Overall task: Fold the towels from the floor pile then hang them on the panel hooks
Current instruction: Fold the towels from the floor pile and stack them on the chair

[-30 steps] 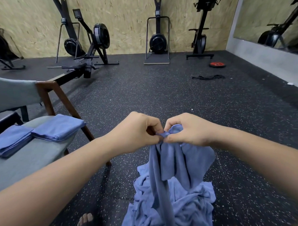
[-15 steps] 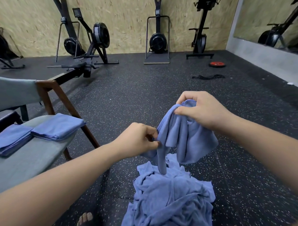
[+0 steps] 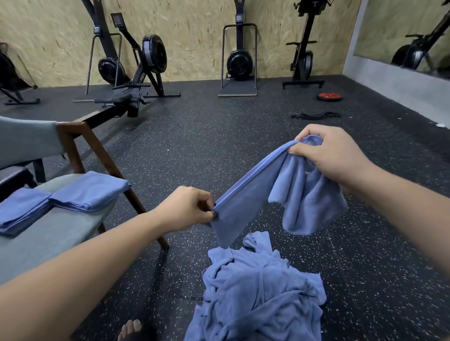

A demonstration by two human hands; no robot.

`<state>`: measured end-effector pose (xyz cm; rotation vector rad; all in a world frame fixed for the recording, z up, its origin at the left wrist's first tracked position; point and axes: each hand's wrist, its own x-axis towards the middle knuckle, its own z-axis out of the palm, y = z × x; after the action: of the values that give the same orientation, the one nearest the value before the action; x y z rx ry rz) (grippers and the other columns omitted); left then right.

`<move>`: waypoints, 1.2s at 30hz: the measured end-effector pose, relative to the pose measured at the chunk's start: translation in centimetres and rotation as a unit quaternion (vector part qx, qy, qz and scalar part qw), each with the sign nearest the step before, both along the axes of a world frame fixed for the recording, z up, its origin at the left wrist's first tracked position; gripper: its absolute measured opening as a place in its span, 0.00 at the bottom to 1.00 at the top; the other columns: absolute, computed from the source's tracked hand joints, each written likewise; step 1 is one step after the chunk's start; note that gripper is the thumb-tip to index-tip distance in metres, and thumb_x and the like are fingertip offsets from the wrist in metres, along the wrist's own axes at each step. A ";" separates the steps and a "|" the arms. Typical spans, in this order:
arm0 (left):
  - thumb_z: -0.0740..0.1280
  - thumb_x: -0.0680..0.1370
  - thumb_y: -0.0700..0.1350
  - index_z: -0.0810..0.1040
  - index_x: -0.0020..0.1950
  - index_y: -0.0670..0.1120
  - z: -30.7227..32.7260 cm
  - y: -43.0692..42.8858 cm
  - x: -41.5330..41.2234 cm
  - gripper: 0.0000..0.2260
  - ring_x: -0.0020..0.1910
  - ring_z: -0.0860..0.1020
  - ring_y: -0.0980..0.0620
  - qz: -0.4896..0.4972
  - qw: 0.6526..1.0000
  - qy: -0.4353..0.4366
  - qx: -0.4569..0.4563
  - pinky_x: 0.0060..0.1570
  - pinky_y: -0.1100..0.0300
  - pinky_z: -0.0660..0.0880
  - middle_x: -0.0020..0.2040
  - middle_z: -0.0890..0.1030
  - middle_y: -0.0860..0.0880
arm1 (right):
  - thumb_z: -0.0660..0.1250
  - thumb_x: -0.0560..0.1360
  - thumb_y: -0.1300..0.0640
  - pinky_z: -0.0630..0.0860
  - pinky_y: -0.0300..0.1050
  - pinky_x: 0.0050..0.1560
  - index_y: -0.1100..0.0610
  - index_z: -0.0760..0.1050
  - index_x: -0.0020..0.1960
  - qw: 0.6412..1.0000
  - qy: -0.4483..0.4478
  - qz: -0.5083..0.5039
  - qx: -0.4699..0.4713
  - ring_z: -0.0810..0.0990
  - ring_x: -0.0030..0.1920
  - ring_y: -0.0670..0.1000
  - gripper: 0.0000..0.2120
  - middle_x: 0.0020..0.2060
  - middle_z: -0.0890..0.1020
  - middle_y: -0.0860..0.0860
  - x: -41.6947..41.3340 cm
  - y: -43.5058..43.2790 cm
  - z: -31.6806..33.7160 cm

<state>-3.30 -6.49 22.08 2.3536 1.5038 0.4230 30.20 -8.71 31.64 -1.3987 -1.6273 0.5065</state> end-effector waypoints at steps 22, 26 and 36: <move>0.75 0.77 0.49 0.80 0.40 0.55 -1.3 1.7 -2.6 0.08 0.41 0.79 0.53 -0.055 0.994 0.075 0.054 0.44 0.58 0.74 0.42 0.80 0.55 | 0.77 0.74 0.54 0.73 0.45 0.44 0.53 0.82 0.42 0.998 -0.016 -0.064 0.000 0.77 0.40 0.47 0.06 0.40 0.85 0.53 1.6 1.5 -1.5; 0.78 0.75 0.50 0.79 0.39 0.57 -0.9 1.7 -3.3 0.10 0.38 0.79 0.57 -0.031 0.996 0.068 0.046 0.42 0.60 0.74 0.38 0.81 0.57 | 0.77 0.75 0.54 0.73 0.43 0.42 0.54 0.82 0.42 0.998 -0.021 -0.064 -0.006 0.77 0.39 0.47 0.06 0.39 0.84 0.51 1.8 1.7 -1.9; 0.83 0.72 0.50 0.84 0.40 0.55 -0.5 1.5 -3.9 0.09 0.36 0.83 0.52 0.024 0.999 0.020 -0.025 0.38 0.55 0.78 0.35 0.84 0.59 | 0.77 0.74 0.53 0.74 0.47 0.46 0.53 0.81 0.42 0.997 -0.012 -0.082 -0.005 0.78 0.41 0.48 0.06 0.40 0.84 0.50 2.8 2.4 -2.3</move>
<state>-7.19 -4.99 21.55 2.3046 1.5732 0.3469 32.99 -6.27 29.38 -1.5354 -1.5136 0.4031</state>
